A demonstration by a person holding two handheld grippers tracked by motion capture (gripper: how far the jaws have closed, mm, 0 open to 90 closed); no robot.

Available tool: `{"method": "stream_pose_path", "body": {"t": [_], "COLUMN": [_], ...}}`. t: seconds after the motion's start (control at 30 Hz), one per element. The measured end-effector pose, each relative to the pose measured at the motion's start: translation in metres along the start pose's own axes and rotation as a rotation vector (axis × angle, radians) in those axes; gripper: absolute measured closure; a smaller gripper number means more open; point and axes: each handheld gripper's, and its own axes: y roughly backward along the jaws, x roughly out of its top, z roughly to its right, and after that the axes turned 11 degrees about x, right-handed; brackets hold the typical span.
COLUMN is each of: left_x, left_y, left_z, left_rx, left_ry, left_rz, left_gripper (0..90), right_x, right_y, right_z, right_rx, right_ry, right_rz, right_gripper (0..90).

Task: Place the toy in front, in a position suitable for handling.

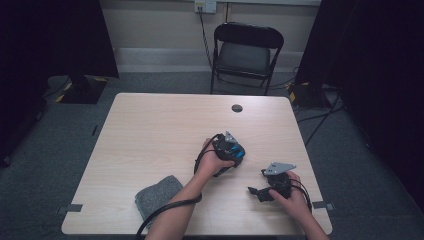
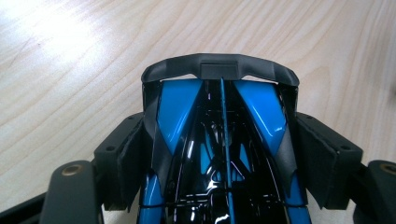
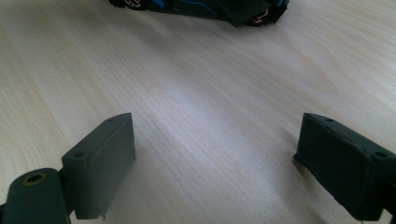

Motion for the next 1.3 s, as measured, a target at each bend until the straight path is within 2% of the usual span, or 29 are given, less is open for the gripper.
{"method": "stream_pose_path", "body": {"t": [0.17, 0.33, 0.47, 0.77, 1.0, 1.03, 1.27, 1.3], "left_x": [-0.001, 0.002, 0.001, 0.005, 0.01, 0.01, 0.007, 0.004], "left_y": [0.002, 0.011, 0.018, 0.035, 0.052, 0.058, 0.073, 0.078], "left_z": [-0.001, -0.006, -0.011, -0.019, -0.032, -0.037, -0.053, -0.058], "left_rx": [-0.001, -0.014, -0.015, -0.004, 0.012, 0.023, 0.051, 0.063], "left_ry": [0.012, 0.027, 0.055, 0.054, 0.067, 0.075, 0.066, 0.059], "left_rz": [-0.007, 0.021, 0.041, 0.076, 0.1, 0.11, 0.099, 0.083], "left_gripper": [25.5, 25.7, 25.7, 25.8, 25.8, 25.8, 25.8, 25.8], "right_x": [0.0, 0.0, 0.0, 0.0, 0.0, 0.0, 0.0, 0.0], "right_y": [0.0, 0.0, 0.0, 0.0, 0.0, 0.0, 0.0, 0.0], "right_z": [0.0, 0.0, 0.0, 0.0, 0.0, 0.0, 0.0, 0.0], "right_rx": [0.0, 0.0, 0.0, 0.0, 0.0, 0.0, 0.0, 0.0], "right_ry": [0.0, 0.0, 0.0, 0.0, 0.0, 0.001, 0.001, 0.0], "right_rz": [0.0, 0.0, 0.0, 0.0, 0.0, 0.0, 0.0, 0.0], "right_gripper": [10.6, 10.6, 10.6, 10.6, 10.6, 10.6, 10.6, 10.6]}}
